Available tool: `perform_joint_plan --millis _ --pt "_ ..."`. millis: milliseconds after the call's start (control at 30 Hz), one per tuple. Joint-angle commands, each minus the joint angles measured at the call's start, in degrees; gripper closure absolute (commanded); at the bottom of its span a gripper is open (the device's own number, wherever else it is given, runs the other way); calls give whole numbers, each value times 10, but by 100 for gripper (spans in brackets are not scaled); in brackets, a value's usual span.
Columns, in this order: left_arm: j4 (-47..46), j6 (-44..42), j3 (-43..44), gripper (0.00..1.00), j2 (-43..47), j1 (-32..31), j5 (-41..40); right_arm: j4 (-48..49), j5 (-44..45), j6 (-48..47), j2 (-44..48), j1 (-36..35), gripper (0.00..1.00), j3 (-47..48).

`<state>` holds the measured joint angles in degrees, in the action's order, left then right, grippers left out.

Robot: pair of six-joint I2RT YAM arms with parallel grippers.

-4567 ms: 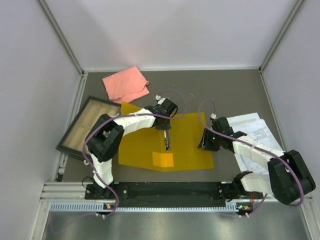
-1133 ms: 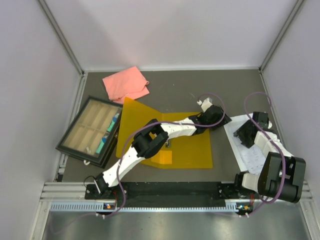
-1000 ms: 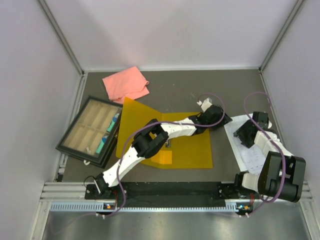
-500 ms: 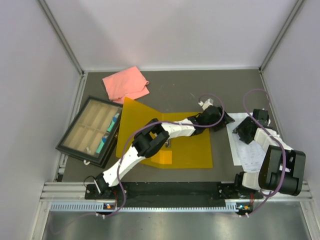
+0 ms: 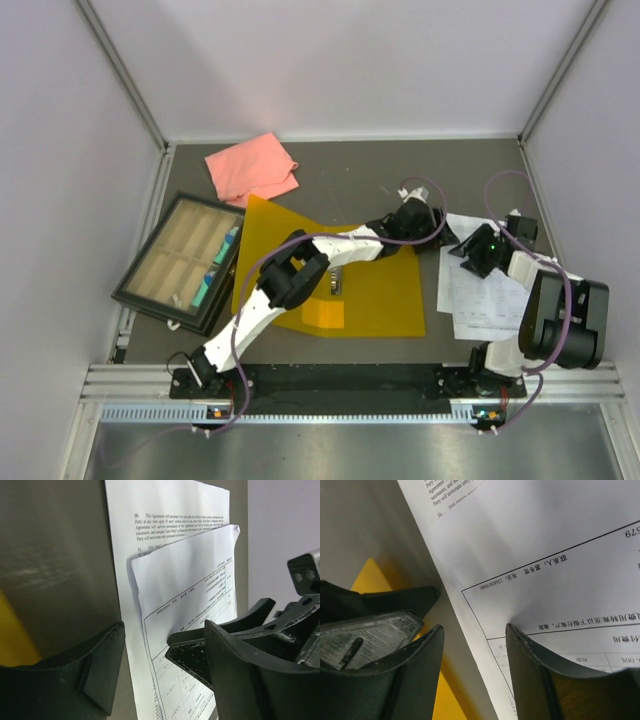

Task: Put the files into the folder

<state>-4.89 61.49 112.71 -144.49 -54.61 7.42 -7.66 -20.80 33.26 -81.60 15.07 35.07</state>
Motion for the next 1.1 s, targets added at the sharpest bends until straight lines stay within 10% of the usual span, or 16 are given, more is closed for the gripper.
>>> perform_joint_plan --millis 0,233,533,1067 --pt "46 -99 -20 30 104 17 45 21 -108 18 -27 -14 46 -5" --pt "103 -158 -40 29 181 18 66 -102 -79 -6 42 -20 40 61" --pt "65 -139 -87 36 153 -3 154 -278 180 -55 180 90 3 98" --pt "110 -121 40 37 -3 -51 205 -234 238 -50 132 257 1 81"
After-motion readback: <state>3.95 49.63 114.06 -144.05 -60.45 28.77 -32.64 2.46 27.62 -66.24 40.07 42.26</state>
